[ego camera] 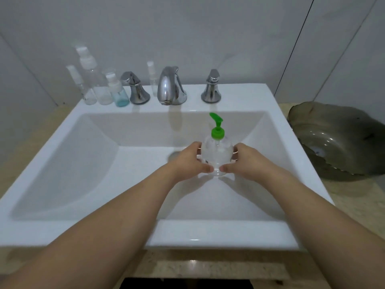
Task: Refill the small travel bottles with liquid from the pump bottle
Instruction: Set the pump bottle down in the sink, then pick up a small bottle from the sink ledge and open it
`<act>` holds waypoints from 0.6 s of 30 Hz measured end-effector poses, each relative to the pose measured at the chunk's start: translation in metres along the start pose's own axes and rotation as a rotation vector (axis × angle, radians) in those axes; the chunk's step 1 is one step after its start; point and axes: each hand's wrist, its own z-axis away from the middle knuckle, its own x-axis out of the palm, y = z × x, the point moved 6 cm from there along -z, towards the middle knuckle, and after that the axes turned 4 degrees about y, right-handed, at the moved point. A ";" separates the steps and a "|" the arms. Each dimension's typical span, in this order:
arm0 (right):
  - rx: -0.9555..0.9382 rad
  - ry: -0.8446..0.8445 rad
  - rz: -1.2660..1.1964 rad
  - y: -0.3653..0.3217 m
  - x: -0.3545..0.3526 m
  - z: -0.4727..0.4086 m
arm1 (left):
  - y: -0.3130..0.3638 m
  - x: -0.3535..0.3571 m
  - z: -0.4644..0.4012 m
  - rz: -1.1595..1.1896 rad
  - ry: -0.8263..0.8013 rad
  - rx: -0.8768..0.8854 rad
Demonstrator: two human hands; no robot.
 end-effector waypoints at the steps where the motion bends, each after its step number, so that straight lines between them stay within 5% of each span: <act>1: 0.009 0.010 0.008 -0.002 -0.002 0.006 | -0.001 0.000 0.003 -0.024 -0.010 -0.003; 18: -0.128 0.074 0.171 -0.139 0.008 0.065 | 0.003 -0.143 0.097 -0.350 0.244 -0.006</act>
